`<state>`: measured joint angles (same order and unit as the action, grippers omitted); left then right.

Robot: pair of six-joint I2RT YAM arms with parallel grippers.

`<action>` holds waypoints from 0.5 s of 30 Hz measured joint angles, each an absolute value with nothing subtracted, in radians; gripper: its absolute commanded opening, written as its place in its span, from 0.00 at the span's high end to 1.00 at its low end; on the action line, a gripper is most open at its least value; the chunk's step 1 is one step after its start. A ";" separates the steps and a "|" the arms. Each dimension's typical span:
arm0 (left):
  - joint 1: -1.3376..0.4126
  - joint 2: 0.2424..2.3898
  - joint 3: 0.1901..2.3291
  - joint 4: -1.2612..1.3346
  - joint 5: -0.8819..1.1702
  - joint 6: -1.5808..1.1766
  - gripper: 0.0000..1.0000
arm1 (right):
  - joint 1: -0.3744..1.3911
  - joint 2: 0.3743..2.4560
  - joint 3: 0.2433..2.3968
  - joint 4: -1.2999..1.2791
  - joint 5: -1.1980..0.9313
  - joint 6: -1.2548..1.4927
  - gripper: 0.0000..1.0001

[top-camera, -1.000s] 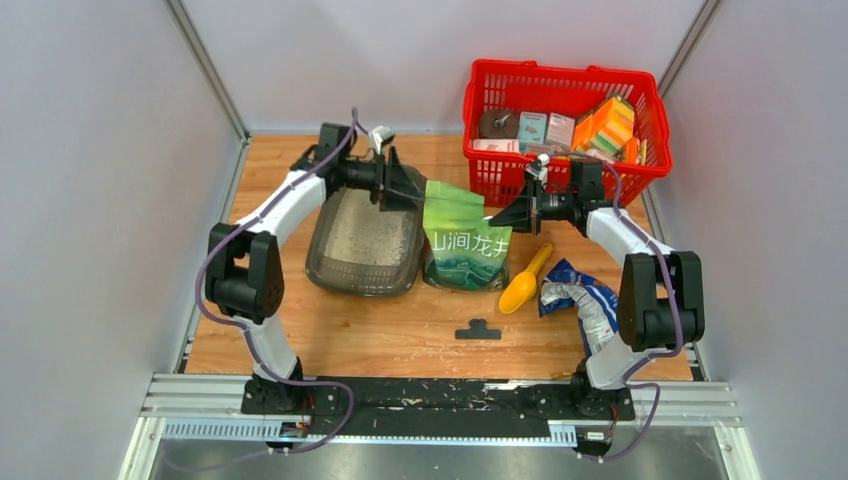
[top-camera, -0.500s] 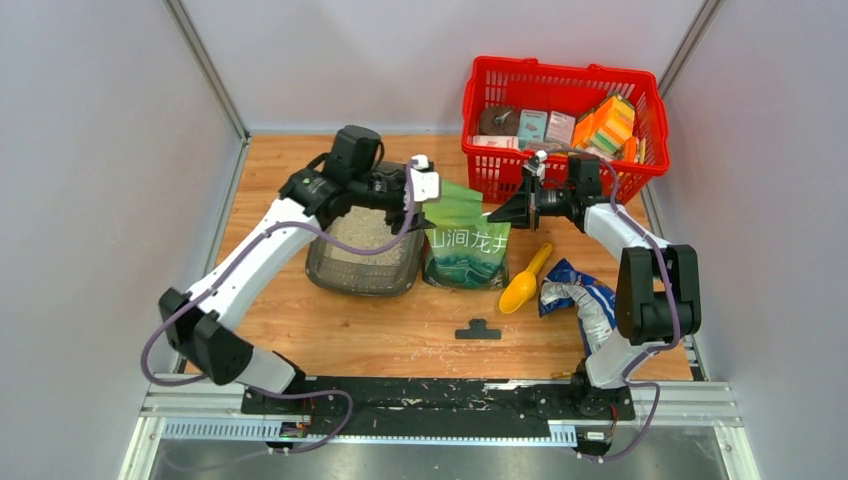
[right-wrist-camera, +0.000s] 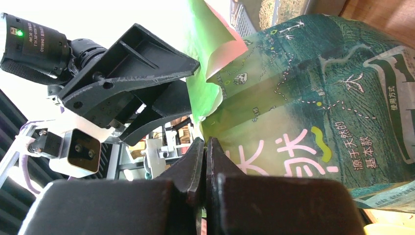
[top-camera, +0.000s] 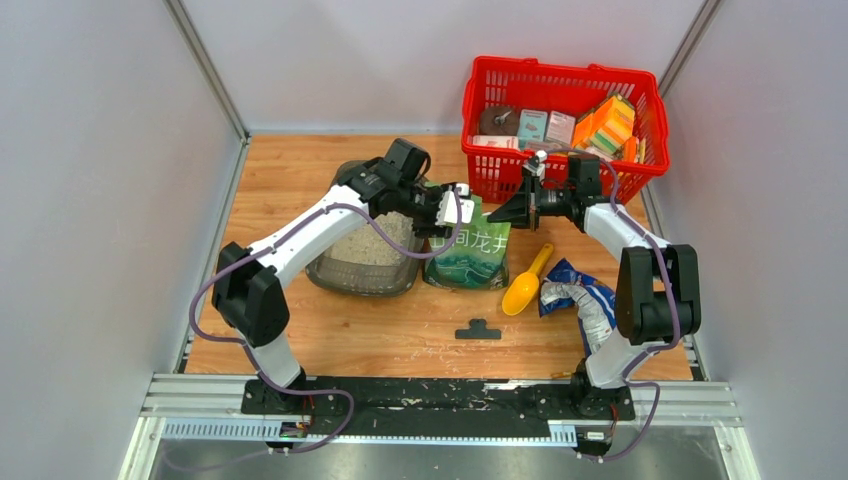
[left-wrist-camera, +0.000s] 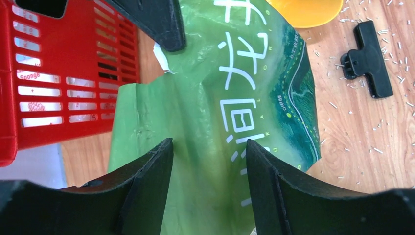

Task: Fill the litter box with clean litter

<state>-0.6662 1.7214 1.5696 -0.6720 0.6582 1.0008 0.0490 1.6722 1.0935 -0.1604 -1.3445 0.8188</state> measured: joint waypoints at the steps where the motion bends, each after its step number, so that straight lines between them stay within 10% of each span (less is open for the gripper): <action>1: -0.666 1.721 1.571 -0.681 0.661 1.011 0.40 | 0.049 1.672 1.093 -0.161 -1.345 0.819 1.00; 15: -0.669 1.742 1.575 -0.734 0.703 1.039 0.80 | 0.049 1.672 1.093 -0.192 -1.341 0.789 0.88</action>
<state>-0.6685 1.7424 1.5745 -0.7341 0.7029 1.0393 0.0490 1.6722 1.0931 -0.1925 -1.3411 0.7891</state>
